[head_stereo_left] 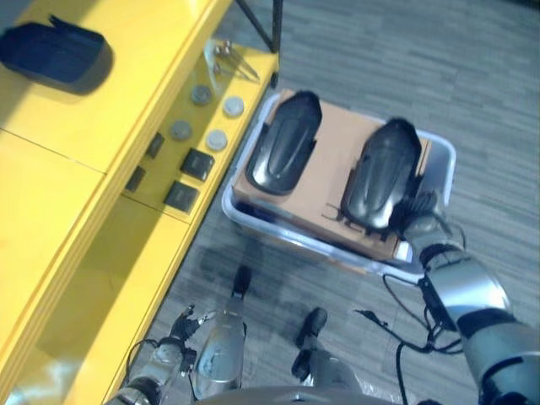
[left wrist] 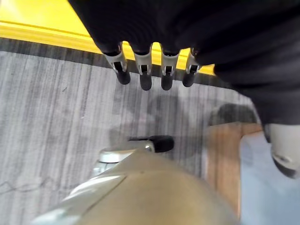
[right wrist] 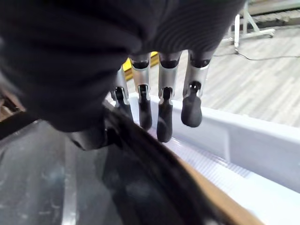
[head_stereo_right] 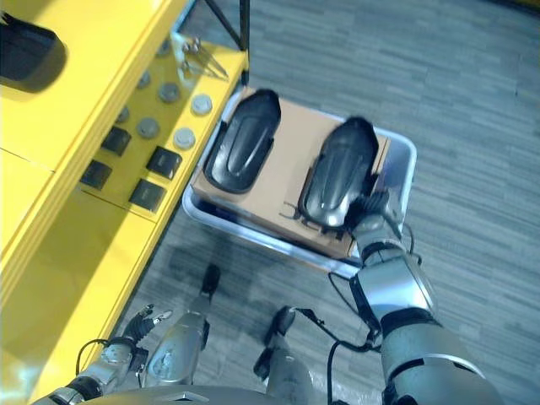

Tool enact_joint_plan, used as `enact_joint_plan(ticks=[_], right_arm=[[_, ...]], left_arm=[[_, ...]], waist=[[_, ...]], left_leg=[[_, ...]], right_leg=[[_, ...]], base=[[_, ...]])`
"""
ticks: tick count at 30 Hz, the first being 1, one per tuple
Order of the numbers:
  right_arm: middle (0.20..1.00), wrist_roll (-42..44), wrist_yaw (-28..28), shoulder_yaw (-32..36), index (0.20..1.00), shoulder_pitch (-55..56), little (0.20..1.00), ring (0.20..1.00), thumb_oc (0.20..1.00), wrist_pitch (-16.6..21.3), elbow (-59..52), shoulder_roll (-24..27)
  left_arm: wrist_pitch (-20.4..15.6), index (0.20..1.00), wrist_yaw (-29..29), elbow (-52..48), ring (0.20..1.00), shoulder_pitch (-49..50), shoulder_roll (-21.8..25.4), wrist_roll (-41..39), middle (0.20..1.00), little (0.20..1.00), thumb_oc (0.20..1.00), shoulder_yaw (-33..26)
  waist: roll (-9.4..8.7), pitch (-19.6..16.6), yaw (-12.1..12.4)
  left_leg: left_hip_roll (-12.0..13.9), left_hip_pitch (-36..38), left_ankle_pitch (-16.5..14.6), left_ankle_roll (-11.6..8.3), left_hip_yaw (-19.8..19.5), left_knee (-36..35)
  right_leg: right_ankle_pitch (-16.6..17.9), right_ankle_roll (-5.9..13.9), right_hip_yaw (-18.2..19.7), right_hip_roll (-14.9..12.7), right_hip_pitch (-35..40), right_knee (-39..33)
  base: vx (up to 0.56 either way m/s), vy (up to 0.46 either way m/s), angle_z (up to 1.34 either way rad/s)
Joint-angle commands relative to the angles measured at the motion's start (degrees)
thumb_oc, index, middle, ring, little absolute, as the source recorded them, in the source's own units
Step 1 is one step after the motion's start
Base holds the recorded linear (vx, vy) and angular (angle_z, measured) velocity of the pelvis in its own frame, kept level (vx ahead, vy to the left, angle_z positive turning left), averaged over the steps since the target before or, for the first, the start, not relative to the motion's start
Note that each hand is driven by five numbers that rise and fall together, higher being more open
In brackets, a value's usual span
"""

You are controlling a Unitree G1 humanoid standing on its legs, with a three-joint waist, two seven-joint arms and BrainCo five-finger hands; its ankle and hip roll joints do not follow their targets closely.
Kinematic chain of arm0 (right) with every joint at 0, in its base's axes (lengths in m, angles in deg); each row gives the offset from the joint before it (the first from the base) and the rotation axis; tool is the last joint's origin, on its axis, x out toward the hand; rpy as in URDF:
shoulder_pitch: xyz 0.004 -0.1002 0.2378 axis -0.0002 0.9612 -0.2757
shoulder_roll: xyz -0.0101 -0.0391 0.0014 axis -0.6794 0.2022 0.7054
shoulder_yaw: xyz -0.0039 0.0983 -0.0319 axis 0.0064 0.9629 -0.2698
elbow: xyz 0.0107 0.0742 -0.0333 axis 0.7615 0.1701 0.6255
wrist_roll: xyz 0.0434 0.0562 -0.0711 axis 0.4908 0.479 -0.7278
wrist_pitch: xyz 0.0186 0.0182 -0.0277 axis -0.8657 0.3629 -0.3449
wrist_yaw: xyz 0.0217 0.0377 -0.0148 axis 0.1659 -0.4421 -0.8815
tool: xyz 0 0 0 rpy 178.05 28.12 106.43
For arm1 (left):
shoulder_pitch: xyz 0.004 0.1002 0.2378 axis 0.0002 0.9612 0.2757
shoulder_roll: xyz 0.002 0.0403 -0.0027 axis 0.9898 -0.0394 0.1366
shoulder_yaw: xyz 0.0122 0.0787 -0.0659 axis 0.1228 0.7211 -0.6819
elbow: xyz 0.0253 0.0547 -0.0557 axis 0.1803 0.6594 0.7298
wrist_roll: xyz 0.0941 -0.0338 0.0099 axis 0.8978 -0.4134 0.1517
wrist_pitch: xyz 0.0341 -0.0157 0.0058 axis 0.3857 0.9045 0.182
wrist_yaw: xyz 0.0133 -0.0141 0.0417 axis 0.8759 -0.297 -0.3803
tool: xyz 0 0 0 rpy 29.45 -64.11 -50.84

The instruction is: Move parts from the plastic box to the shelf.

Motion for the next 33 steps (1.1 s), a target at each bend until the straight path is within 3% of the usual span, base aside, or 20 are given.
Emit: enact_joint_plan(ticks=[1, 3, 4, 6, 7, 8, 12, 14, 17, 18, 23, 33], right_arm=[[0.200, 2.00, 0.04, -2.33, 0.200, 1.28, 0.200, 0.200, 0.200, -0.03, 0.06, -0.14], [0.200, 1.20, -0.62, -2.24, 0.200, 2.38, 0.200, 0.200, 0.200, 0.46, -2.36, 1.00], [0.200, -1.63, -1.46, -2.93, 0.200, 3.70, 0.200, 0.200, 0.200, 1.20, -7.14, 3.31], [0.200, -3.18, -1.81, -3.31, 0.200, 4.15, 0.200, 0.200, 0.200, 1.37, -9.49, 4.00], [0.200, -6.06, -2.28, -3.62, 0.200, 5.12, 0.200, 0.200, 0.200, 1.82, -14.25, 5.90], [0.200, -6.09, -2.28, -3.56, 0.200, 5.20, 0.200, 0.200, 0.200, 1.77, -14.35, 5.89], [0.200, -12.60, -2.99, -2.89, 0.200, 8.65, 0.200, 0.200, 0.200, 1.78, -29.98, 11.14], [0.200, -18.99, -3.22, -1.23, 0.200, 12.24, 0.200, 0.200, 0.200, 1.71, -43.61, 15.65], [0.200, -22.41, -3.05, 1.20, 0.200, 15.46, 0.200, 0.200, 0.200, 1.29, -50.32, 17.52], [0.200, -26.56, -3.68, 3.34, 0.200, 17.27, 0.200, 0.200, 0.200, 1.36, -58.43, 19.74], [0.200, -32.43, -3.90, 8.55, 0.200, 20.80, 0.200, 0.200, 0.200, 2.07, -70.96, 21.50], [0.200, -35.09, -5.54, 7.46, 0.200, 17.36, 0.200, 0.200, 0.200, 2.98, -80.36, 16.07]], left_arm=[[-1.43, 1.000, -1.40, 0.80, 1.000, -0.73, 0.36, 1.25, 1.000, 1.000, 1.000, 1.37], [-1.95, 1.000, -2.12, -3.96, 1.000, 0.60, 2.54, 1.87, 1.000, 1.000, 1.000, -0.08], [-2.64, 1.000, -1.27, -13.13, 1.000, 2.96, 6.36, 4.13, 1.000, 1.000, 1.000, -0.57], [-2.69, 1.000, -0.62, -16.34, 1.000, 4.09, 8.12, 4.28, 1.000, 1.000, 1.000, -1.16], [-2.83, 1.000, 0.12, -23.92, 1.000, 5.33, 11.13, 4.01, 1.000, 1.000, 1.000, -3.23], [-2.71, 1.000, 0.15, -24.10, 1.000, 5.42, 11.22, 4.00, 1.000, 1.000, 1.000, -3.26], [-3.11, 1.000, 1.30, -39.76, 1.000, 7.25, 16.70, 3.81, 1.000, 1.000, 1.000, -8.64], [-3.65, 1.000, 2.03, -49.76, 1.000, 7.62, 19.37, 4.13, 1.000, 1.000, 1.000, -12.93], [-3.60, 1.000, 2.92, -55.72, 1.000, 8.29, 20.11, 3.46, 1.000, 1.000, 1.000, -15.01], [-4.24, 1.000, 3.28, -61.18, 1.000, 7.86, 20.45, 2.54, 1.000, 1.000, 1.000, -16.98], [-4.29, 1.000, 3.52, -65.71, 1.000, 3.13, 18.13, -0.48, 1.000, 1.000, 1.000, -16.71], [-3.45, 1.000, -1.12, -62.62, 1.000, -9.21, 11.90, 1.43, 1.000, 1.000, 1.000, -9.60]], waist=[[-2.26, -0.74, 0.76], [-2.42, -1.74, 0.61], [-2.32, -2.73, 0.34], [-2.43, -3.40, -0.08], [-2.33, -4.48, -0.39], [-2.43, -4.52, -0.46], [-2.23, -6.70, -1.48], [-1.97, -8.15, -2.06], [-2.14, -9.01, -2.18], [-2.11, -9.75, -2.73], [-2.79, -11.21, -4.17], [-3.74, -12.61, -6.34]], left_leg=[[0.75, 4.94, -9.07, -0.79, -1.09, -0.42], [0.92, 6.44, -9.47, -0.75, -0.46, -0.42], [1.43, 8.63, -10.31, -0.81, 0.45, -0.42], [1.39, 9.41, -10.36, -0.73, 0.84, -0.42], [1.82, 11.32, -11.05, -0.85, 1.45, -0.42], [1.67, 11.16, -10.85, -0.78, 1.38, -0.42], [2.06, 14.29, -11.80, -0.67, 2.71, -0.42], [2.25, 16.63, -12.78, -0.53, 3.58, -0.42], [2.21, 17.86, -12.97, -0.33, 3.88, -0.42], [2.63, 19.38, -13.84, -0.42, 4.27, -0.42], [2.42, 21.14, -14.28, -0.30, 4.59, -0.42], [2.58, 23.38, -15.50, -0.24, 5.61, -0.42]], right_leg=[[-2.48, 3.45, 1.75, -4.65, -1.88, -0.28], [-2.73, 3.48, 1.86, -4.74, -0.69, -0.28], [-3.26, 3.55, 2.17, -4.59, 1.11, -0.28], [-3.28, 3.61, 2.42, -4.75, 1.76, -0.28], [-3.98, 3.52, 2.84, -4.53, 3.40, -0.28], [-3.83, 3.55, 2.79, -4.67, 3.29, -0.28], [-4.64, 3.51, 3.33, -4.58, 5.74, -0.28], [-5.52, 3.41, 4.07, -4.25, 7.41, -0.28], [-5.62, 3.35, 4.29, -4.36, 8.38, -0.28], [-6.32, 3.19, 4.66, -4.10, 9.65, -0.28], [-6.61, 2.85, 5.08, -4.08, 11.26, -0.28], [-6.88, 2.59, 6.01, -3.75, 12.95, -0.28]], base=[[0.03, -0.014, 0.09], [0.01, -0.017, -0.03], [0.03, -0.018, -0.14], [0.02, -0.015, -0.18], [0.00, -0.016, -0.12], [0.00, -0.037, -0.06], [0.01, -0.024, -0.14], [0.03, -0.029, -0.11], [0.06, -0.035, -0.22], [0.05, -0.033, -0.19], [0.03, -0.034, -0.10], [0.01, -0.009, -0.02]])
